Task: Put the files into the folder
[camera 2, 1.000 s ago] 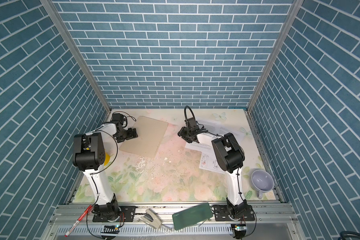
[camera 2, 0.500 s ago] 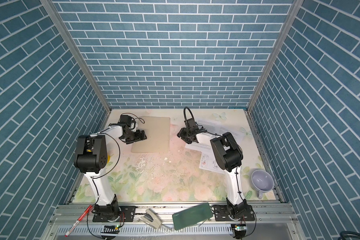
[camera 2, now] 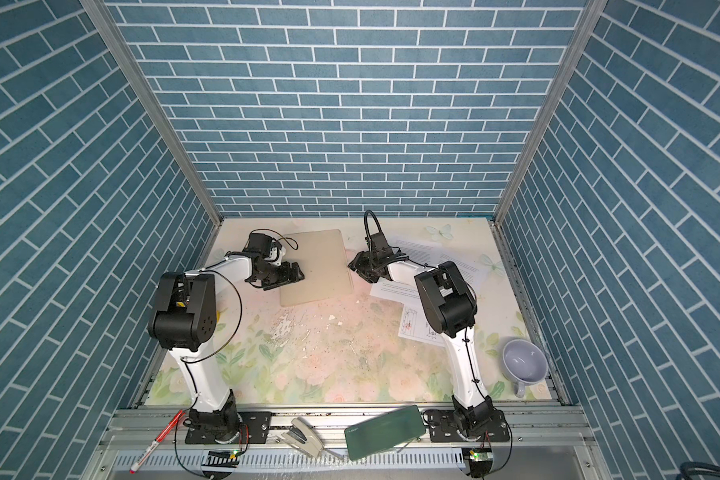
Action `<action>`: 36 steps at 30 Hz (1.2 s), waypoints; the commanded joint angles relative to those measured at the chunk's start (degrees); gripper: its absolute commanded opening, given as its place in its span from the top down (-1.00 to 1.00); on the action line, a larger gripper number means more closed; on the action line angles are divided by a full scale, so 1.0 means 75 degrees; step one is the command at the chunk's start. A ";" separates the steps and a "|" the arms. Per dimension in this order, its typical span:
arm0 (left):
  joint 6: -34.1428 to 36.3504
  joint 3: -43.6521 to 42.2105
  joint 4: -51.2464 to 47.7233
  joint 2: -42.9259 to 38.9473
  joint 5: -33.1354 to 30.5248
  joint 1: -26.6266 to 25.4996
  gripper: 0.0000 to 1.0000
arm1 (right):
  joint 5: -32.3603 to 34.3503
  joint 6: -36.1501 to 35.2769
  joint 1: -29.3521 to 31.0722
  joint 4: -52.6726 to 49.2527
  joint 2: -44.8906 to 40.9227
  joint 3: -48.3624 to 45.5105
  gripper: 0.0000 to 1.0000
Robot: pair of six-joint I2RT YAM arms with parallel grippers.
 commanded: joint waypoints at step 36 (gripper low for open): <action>-0.0457 -0.0795 -0.0203 -0.0198 0.0270 -0.1069 -0.86 | 0.0924 -0.0604 0.0335 -0.1361 -0.2307 -0.2154 -0.09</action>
